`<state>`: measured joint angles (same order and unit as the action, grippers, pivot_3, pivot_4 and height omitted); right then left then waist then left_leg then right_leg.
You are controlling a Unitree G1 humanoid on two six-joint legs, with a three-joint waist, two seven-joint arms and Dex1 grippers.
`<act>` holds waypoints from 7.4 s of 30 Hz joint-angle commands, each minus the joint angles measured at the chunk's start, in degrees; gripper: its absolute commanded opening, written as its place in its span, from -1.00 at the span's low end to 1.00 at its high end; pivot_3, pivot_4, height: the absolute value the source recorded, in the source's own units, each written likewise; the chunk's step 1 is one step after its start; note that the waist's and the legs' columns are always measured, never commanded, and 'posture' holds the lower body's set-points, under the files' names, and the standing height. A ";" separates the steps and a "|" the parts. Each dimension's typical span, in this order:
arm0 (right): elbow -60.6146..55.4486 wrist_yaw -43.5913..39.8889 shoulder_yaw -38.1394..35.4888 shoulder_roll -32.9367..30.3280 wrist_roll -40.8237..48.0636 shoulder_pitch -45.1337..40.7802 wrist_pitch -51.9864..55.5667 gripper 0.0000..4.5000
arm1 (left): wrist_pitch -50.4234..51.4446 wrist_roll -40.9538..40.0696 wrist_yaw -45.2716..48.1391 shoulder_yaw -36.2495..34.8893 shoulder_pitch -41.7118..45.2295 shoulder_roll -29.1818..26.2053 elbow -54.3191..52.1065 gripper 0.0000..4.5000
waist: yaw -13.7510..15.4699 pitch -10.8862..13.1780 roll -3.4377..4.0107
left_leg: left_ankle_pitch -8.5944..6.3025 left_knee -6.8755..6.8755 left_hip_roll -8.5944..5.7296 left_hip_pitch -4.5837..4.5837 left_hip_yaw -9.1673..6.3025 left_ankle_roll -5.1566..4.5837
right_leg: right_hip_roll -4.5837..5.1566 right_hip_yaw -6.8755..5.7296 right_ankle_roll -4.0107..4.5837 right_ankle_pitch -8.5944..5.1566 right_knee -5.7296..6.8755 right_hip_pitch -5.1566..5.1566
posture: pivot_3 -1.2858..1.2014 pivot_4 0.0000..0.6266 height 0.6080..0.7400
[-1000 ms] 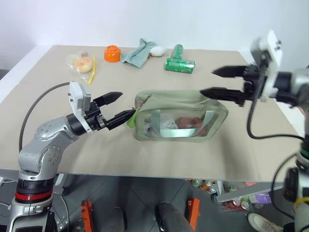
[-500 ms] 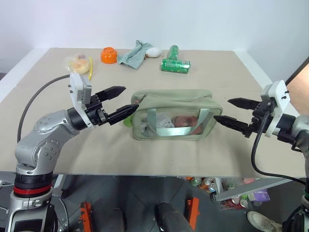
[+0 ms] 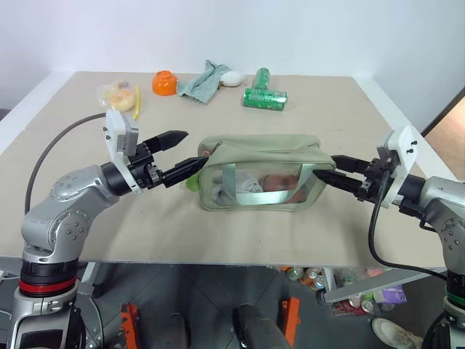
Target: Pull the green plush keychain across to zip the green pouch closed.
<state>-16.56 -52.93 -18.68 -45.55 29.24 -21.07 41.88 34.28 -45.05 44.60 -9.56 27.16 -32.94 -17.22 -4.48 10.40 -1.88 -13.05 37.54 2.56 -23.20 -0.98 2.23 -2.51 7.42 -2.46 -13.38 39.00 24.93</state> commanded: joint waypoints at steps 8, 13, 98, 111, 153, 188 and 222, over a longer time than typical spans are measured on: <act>0.21 0.53 1.70 -1.62 0.34 -2.01 -3.63 -0.86 | 1.28 -0.34 -9.12 -5.36 -7.77 1.26 -2.98 1.00 | 0.06 0.00 -0.01 | 0.00 -0.02 0.02 0.01 0.00 0.00 | 0.00 0.01 0.01 0.00 0.00 0.01 | 0.03 -0.52 1.00; 1.17 -0.73 3.23 -2.83 -0.05 -2.47 -5.12 -0.86 | 3.88 -1.73 -16.61 -6.23 -6.26 6.09 1.18 1.00 | 0.17 0.00 -0.01 | 0.01 0.02 -0.02 0.06 0.03 -0.01 | 0.02 0.03 0.02 0.01 -0.01 -0.06 | 0.03 -0.52 1.00; -0.40 -0.26 3.59 -6.48 1.91 -2.32 -7.25 -0.88 | -10.29 21.11 3.54 14.30 21.23 10.08 19.98 -0.55 | 0.18 0.02 0.00 | 0.02 -0.06 -0.04 -0.07 -0.01 -0.01 | -0.02 0.05 -0.03 0.02 -0.06 0.04 | 0.03 -0.52 1.00; 2.03 -1.07 5.38 -6.09 0.87 -4.28 -8.31 -0.88 | -14.45 20.59 9.11 11.74 18.80 4.17 13.88 0.99 | 0.17 0.02 0.00 | 0.02 -0.06 -0.03 -0.08 0.01 -0.01 | -0.01 0.06 -0.04 0.01 -0.05 0.06 | 0.03 -0.52 1.00; 3.68 -1.97 6.69 -6.47 -0.06 -4.84 -9.78 -0.88 | -11.53 17.15 -0.79 4.25 7.50 7.28 12.15 0.99 | 0.01 0.02 0.01 | 0.03 -0.04 0.00 -0.01 0.01 -0.03 | -0.03 0.05 0.01 0.05 -0.02 0.02 | 0.03 -0.52 1.00; 2.04 -0.48 6.12 -6.16 0.93 -3.75 -8.49 -0.88 | -12.02 17.77 7.11 9.25 12.71 9.96 22.11 -0.98 | 0.06 0.02 0.01 | 0.03 -0.03 -0.01 -0.03 0.00 -0.03 | -0.04 0.05 0.00 0.05 -0.03 0.02 | 0.03 -0.52 1.00; 22.47 -0.82 28.91 8.63 -3.59 -50.21 4.37 0.98 | -9.26 18.97 -4.71 7.93 -0.28 8.83 3.02 -1.00 | -1.29 0.03 0.08 | 0.11 -0.22 0.17 0.04 0.02 -0.16 | -0.19 0.03 0.19 0.13 -0.01 0.12 | 0.03 -0.52 1.00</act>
<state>5.97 -52.72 8.05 -37.46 26.78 -68.95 45.10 26.86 -26.71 41.00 -0.61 26.76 -24.36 -12.56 -5.77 10.44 -1.80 -12.95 37.35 2.70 -23.29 -0.94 2.07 -2.66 7.46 -2.28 -13.26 38.99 25.13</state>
